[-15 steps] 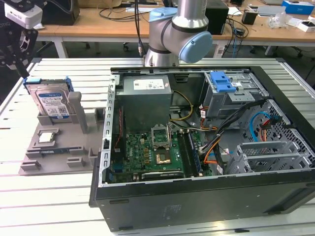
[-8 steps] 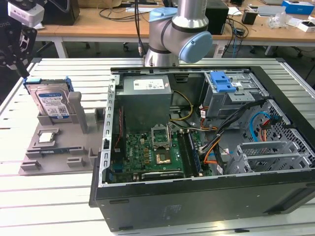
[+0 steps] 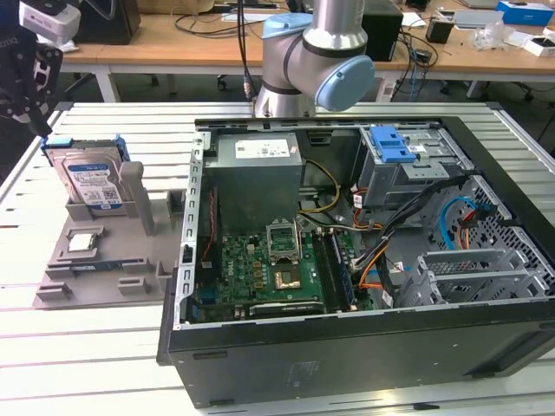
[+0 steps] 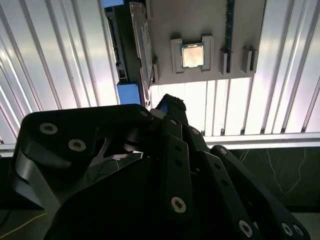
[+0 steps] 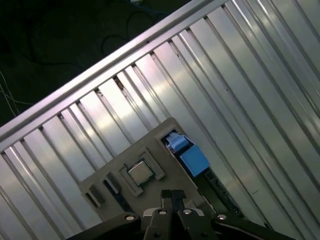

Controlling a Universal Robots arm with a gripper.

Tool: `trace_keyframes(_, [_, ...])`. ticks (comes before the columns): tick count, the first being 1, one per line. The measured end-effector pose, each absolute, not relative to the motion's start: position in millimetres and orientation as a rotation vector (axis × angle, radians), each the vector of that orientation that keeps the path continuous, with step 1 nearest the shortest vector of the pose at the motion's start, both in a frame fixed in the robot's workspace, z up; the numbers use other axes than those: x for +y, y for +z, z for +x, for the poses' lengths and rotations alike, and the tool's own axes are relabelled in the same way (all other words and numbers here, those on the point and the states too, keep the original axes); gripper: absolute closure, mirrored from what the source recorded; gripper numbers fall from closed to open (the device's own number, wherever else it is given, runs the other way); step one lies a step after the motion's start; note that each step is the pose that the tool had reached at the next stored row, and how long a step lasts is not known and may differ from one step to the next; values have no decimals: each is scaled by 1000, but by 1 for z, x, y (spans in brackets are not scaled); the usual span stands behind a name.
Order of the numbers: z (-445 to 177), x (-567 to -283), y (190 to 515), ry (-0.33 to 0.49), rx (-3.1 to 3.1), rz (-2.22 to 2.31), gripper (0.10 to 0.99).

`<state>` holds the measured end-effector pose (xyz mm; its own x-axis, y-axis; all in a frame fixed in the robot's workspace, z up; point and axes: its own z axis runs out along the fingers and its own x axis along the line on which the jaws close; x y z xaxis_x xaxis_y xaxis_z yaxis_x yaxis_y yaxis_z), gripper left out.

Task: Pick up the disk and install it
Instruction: 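Pick up the disk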

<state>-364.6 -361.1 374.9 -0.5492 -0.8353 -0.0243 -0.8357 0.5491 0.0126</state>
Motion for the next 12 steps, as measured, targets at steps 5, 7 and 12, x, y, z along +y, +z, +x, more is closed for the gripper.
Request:
trace_keyframes(5, [-365, -361, 375, 36, 2703, -1572, 980])
trace_keyframes(7, [-365, -361, 375, 36, 2683, -1605, 980])
trace_keyframes(12, [-365, -361, 375, 37, 2631, -1692, 980])
